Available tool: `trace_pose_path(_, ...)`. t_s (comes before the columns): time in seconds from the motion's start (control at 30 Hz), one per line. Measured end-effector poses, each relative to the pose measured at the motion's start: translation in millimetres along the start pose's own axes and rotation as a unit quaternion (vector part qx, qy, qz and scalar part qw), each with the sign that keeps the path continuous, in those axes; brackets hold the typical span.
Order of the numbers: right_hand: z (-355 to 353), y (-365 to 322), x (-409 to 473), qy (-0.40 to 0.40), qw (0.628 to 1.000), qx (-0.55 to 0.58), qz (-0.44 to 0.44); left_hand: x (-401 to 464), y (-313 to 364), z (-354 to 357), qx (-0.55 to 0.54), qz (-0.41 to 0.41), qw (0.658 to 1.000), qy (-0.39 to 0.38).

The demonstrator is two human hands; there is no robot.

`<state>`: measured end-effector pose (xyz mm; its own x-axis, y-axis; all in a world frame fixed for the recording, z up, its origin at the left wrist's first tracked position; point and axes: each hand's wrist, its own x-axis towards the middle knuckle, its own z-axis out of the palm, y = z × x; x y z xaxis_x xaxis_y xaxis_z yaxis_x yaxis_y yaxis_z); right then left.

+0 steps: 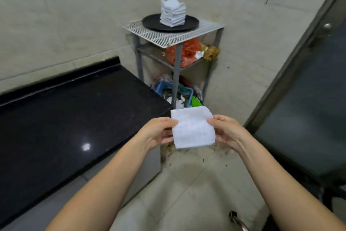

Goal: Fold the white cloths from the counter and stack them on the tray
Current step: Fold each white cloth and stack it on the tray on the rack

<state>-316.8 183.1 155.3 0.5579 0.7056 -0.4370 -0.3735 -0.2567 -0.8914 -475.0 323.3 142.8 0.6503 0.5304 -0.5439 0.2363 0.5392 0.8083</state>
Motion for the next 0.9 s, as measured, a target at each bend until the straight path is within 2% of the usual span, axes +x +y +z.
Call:
trace_pose_path(0.17,-34.9,-41.2,78.9,-0.001,1.000,0.010,-0.003,80.6,48.6,32.4,-0.001,0.008,1.000,-0.009)
trace_pose_path(0.33,-37.9,-95.1,184.4,-0.018,0.999,-0.001,-0.027,170.0,114.1,37.0,0.003,0.048,0.999,0.024)
trace_pose_path(0.63,0.8,-263.6,356.6,-0.033,0.990,-0.058,-0.122,282.6,297.6,35.5,0.035,0.167,0.984,0.055)
trace_pose_path(0.8,32.6,-352.3,435.9,-0.101,0.972,-0.089,-0.191,328.6,385.0,23.7,0.024,0.231,0.967,0.102)
trace_pose_path(0.9,57.3,-403.6,491.0,-0.132,0.963,-0.105,-0.210,361.5,435.4,19.6,0.019,0.264,0.951,0.159)
